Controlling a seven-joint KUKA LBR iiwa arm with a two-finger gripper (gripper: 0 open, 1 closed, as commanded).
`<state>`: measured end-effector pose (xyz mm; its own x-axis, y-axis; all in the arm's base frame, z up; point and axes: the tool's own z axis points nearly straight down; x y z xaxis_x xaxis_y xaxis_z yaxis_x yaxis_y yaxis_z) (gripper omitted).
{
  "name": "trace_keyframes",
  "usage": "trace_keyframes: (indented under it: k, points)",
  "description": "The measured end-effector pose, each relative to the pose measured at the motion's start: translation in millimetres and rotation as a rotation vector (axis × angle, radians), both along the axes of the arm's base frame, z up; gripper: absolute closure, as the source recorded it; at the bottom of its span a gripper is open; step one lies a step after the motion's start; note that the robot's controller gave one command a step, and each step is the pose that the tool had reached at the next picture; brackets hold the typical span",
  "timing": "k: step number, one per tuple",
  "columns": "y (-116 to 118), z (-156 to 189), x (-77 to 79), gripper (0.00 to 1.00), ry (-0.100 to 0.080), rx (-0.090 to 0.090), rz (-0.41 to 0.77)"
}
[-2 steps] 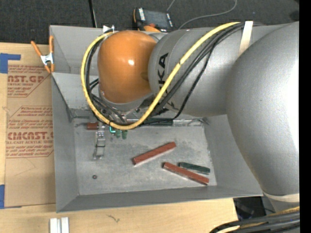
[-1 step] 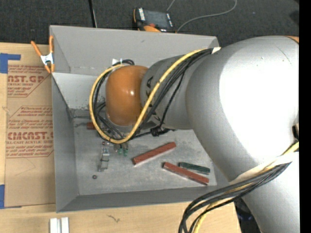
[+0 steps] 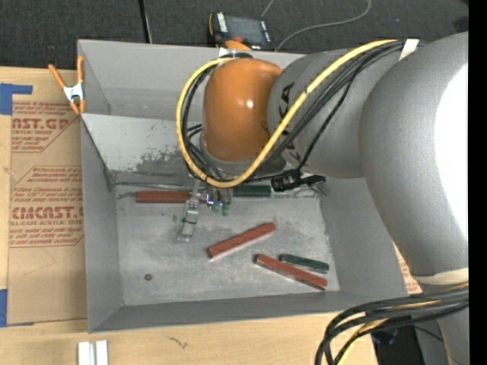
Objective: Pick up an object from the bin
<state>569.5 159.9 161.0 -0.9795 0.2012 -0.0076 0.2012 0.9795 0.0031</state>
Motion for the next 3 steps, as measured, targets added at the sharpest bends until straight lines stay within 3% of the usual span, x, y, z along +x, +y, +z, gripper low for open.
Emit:
trace_keyframes:
  k: [1, 2, 3]
  points:
    - [-85.0, -90.3, 14.7, 0.00, 0.005, -0.002, 0.251]
    - [-104.1, -90.3, -75.1, 0.00, 0.008, -0.003, 0.440]
    - [-151.1, -52.5, -52.2, 0.00, 0.004, -0.007, 0.802]
